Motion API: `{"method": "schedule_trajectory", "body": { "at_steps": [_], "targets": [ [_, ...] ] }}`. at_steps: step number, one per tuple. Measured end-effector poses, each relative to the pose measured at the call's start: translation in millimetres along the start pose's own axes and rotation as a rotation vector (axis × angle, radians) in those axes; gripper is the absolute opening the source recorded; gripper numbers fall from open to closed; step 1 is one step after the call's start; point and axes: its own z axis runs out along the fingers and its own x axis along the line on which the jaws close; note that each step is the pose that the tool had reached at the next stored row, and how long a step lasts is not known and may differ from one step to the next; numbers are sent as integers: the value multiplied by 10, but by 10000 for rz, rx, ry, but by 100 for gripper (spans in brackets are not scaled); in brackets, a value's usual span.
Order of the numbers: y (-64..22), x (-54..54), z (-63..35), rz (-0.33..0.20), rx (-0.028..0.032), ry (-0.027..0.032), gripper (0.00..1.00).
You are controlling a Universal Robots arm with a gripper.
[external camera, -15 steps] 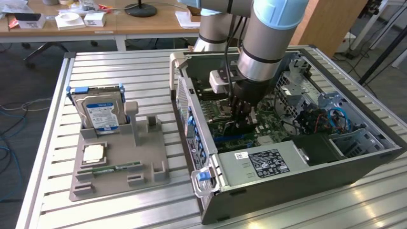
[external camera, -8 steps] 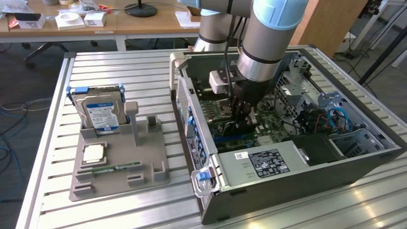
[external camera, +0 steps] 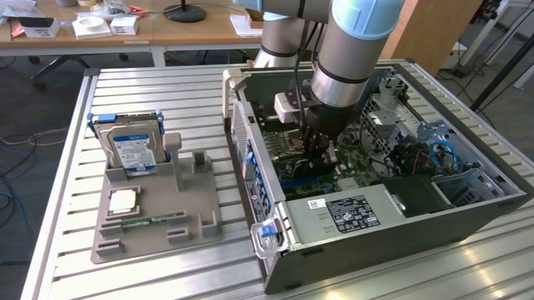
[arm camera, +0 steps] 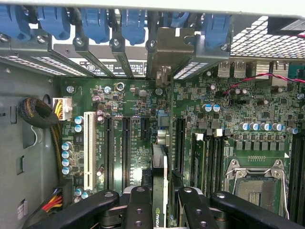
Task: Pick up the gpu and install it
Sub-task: 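Insert the gpu into the slot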
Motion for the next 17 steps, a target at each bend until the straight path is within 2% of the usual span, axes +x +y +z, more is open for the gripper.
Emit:
{"method": "schedule_trajectory", "body": {
  "at_steps": [17],
  "targets": [
    [6,1,21,0,-1,0,26]
  ]
}}
